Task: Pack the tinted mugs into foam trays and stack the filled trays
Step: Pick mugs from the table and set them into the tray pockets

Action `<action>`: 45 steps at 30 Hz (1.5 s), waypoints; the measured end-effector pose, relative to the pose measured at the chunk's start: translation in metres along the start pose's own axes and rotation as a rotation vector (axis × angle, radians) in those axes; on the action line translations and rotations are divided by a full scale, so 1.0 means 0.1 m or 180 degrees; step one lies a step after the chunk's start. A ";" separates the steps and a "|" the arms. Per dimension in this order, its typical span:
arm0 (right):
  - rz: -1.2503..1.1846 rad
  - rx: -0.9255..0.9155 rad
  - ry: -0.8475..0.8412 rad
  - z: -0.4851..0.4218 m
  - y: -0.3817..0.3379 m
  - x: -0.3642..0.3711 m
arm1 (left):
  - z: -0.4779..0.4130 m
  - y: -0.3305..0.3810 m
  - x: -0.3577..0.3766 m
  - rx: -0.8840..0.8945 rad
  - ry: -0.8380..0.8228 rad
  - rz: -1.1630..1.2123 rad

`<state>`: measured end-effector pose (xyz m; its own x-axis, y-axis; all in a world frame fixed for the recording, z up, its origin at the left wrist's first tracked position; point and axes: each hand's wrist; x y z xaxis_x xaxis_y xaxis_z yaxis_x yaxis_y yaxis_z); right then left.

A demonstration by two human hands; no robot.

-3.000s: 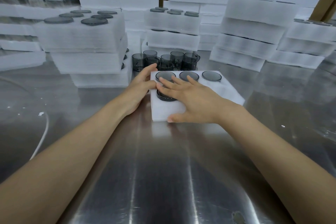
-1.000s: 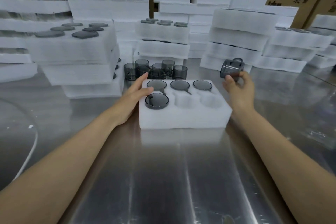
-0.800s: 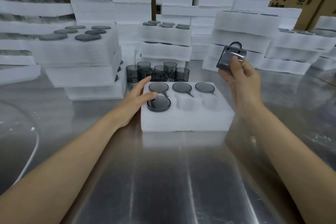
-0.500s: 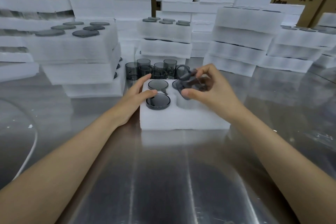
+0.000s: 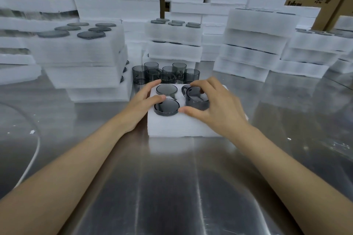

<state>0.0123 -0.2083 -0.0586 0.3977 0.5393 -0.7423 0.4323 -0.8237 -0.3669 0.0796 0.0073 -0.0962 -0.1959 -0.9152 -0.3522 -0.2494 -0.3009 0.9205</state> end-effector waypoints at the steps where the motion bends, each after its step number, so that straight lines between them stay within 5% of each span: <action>1: 0.0138 0.0034 0.0010 0.00 -0.02 0.00 | 0.00 0.01 0.00 -0.0002 0.0004 0.0001; 12: 0.1043 -0.0202 0.0146 0.01 -0.11 -0.03 | 0.04 0.06 0.02 -0.0064 0.0058 -0.0034; 21: 0.0420 -0.0481 -0.0806 0.02 -0.06 -0.06 | 0.05 0.07 0.03 -0.0066 0.0105 -0.0047; 28: 0.0763 -0.0518 -0.1686 0.02 0.01 -0.04 | 0.05 0.08 0.03 -0.0059 0.0117 0.0012; 35: 0.0871 -0.0496 -0.1742 0.02 0.01 -0.03 | 0.04 0.07 0.04 -0.0011 0.0129 0.0004; 38: -0.0076 -0.0067 -0.1229 0.00 0.07 -0.10 | 0.04 0.07 0.03 -0.0011 0.0111 -0.0020; 43: -0.1642 0.1091 0.1091 -0.15 0.74 -0.35 | 0.07 0.10 0.03 -0.0044 0.0081 -0.0029; 45: -0.1835 0.1404 0.1420 -0.10 1.08 -0.28 | 0.07 0.10 0.04 -0.0054 0.0086 -0.0022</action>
<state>0.0554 -0.3107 -0.0718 0.5339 0.8376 -0.1157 0.3472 -0.3420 -0.8732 0.0693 0.0026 -0.0898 -0.1685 -0.9199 -0.3541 -0.2344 -0.3116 0.9209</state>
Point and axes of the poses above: each hand's wrist, its own z-axis away from the middle knuckle, its own x-axis out of the palm, y = z × x, and after that the axes turned 8 degrees about -z, right-handed
